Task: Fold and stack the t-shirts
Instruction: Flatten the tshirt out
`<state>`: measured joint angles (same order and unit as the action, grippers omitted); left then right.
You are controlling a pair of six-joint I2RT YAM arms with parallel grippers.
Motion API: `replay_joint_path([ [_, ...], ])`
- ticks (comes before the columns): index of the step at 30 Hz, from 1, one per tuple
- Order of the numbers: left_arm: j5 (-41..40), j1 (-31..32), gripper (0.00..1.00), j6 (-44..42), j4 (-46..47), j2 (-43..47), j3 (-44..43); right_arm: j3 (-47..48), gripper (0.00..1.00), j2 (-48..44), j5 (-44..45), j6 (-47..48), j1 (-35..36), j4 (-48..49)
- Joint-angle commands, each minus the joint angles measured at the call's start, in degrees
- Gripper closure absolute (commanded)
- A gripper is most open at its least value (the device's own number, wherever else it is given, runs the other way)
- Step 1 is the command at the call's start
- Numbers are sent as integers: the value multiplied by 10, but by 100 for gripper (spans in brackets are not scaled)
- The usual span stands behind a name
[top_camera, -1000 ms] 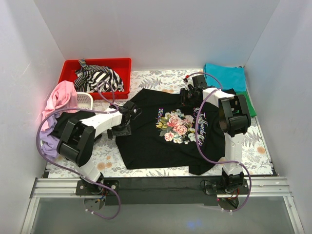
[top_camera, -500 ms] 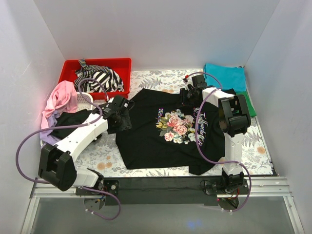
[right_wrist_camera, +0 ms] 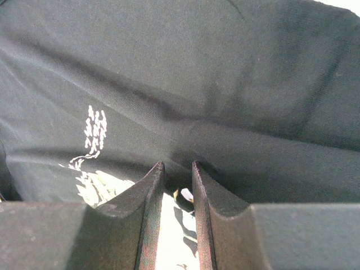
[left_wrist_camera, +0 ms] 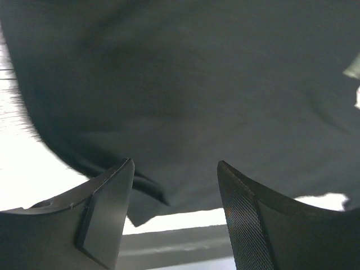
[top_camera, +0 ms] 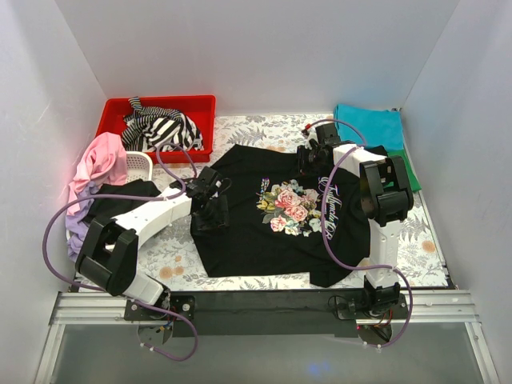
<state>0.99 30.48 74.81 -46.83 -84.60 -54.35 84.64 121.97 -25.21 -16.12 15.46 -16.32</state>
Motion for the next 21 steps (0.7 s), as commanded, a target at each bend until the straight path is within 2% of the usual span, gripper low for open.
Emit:
replay_joint_path([
  [1,110,5,40,-3,48,9,7,-14,66,-11,24,16,-1,-22],
  [7,102,19,40,-2,12,-5,34,-15,66,-6,22,18,-1,-21],
  [11,35,25,41,16,-50,0,42,-16,66,-9,21,18,-1,-21],
  [21,-97,27,40,87,-228,80,25,-16,66,-2,18,16,0,-20],
])
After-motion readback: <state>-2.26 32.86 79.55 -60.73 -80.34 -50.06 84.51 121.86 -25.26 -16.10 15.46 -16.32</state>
